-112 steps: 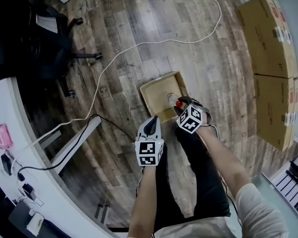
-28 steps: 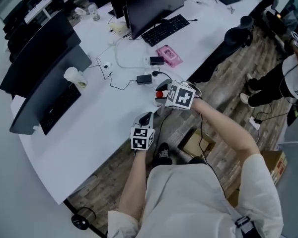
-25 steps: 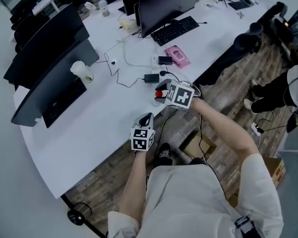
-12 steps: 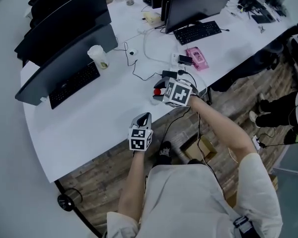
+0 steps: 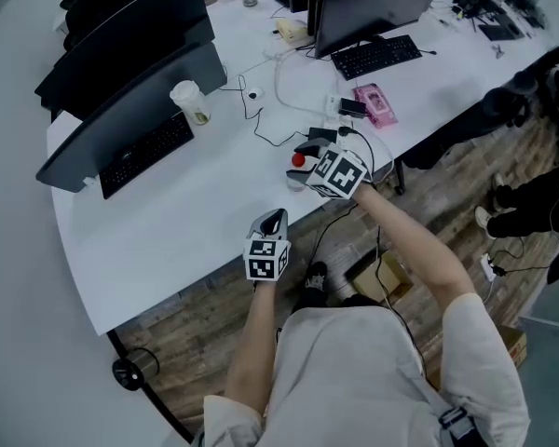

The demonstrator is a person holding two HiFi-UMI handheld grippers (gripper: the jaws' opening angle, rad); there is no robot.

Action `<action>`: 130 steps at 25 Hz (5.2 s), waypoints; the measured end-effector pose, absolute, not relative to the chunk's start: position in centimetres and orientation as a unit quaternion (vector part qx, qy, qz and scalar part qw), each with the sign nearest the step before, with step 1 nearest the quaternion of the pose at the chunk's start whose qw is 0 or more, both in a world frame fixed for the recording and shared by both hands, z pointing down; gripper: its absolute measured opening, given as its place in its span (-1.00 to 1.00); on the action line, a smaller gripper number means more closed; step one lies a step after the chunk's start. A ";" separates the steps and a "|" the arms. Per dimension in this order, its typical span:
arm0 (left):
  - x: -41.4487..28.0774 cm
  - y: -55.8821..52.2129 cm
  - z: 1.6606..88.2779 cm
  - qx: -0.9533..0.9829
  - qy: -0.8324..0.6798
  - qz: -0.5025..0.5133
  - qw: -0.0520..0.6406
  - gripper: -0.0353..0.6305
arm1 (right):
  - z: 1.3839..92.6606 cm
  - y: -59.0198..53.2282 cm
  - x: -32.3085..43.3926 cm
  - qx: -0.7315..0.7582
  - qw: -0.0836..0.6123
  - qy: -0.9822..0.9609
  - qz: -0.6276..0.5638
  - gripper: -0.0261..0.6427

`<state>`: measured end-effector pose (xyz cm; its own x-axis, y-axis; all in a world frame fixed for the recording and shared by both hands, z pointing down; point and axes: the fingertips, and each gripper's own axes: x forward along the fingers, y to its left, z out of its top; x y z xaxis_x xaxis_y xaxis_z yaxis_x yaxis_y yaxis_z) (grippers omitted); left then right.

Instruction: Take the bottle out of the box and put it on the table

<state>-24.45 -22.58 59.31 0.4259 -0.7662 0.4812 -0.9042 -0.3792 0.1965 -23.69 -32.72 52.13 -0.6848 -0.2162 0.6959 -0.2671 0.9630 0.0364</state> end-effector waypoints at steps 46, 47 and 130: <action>-14.7 -3.3 52.3 0.755 -0.634 0.102 0.132 -0.86 | 52.1 -7.3 -3.8 0.322 0.109 -0.928 0.152 -0.39; -14.6 -3.1 52.4 0.755 -0.634 0.104 0.130 -0.86 | 52.1 -7.1 -3.6 0.323 0.107 -0.928 0.151 -0.41; -14.3 -3.4 52.7 0.755 -0.637 0.079 0.134 -0.86 | 52.9 -7.8 -3.6 0.352 0.095 -0.915 0.175 -0.80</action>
